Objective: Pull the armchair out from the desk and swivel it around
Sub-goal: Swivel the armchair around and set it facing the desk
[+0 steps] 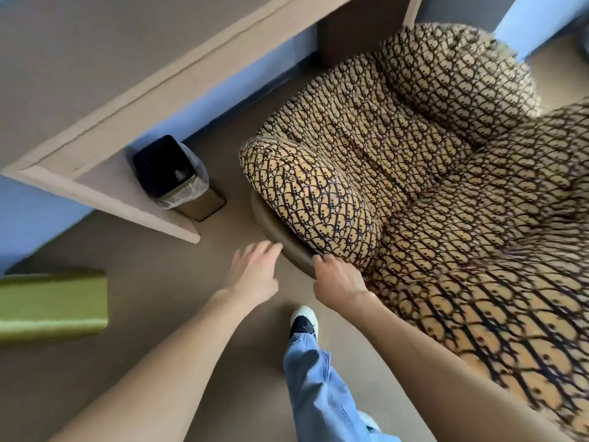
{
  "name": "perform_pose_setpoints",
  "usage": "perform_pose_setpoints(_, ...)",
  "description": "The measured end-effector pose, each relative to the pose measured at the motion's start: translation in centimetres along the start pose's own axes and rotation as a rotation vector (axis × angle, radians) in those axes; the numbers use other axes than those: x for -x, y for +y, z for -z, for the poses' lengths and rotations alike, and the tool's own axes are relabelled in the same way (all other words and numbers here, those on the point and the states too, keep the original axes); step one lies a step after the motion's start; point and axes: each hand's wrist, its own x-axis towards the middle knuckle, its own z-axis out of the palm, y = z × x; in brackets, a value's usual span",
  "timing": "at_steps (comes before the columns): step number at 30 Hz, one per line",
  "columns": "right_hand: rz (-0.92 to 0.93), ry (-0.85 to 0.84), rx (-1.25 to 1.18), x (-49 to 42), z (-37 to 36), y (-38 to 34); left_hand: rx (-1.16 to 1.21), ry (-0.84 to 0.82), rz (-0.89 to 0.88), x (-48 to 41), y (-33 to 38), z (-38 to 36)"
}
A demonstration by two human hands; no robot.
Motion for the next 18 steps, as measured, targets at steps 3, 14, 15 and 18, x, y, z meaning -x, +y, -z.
perform_pose_setpoints(3, -0.055, -0.072, -0.087, -3.7, -2.4, -1.5, -0.044, -0.049, -0.054, -3.9, -2.9, -0.6)
perform_pose_setpoints(14, -0.352, 0.023, -0.160, -11.1, -7.2, -4.6, -0.251, -0.074, -0.414, -15.0, -8.8, -1.1)
perform_pose_setpoints(15, -0.389, 0.021, -0.184, -11.7, -7.4, -4.9, -0.290, -0.077, -0.459, -16.3, -9.1, -1.1)
perform_pose_setpoints(18, -0.506, 0.066, -0.209, -13.2, -8.4, -6.4, -0.422, -0.116, -0.578, -19.7, -9.8, -0.6)
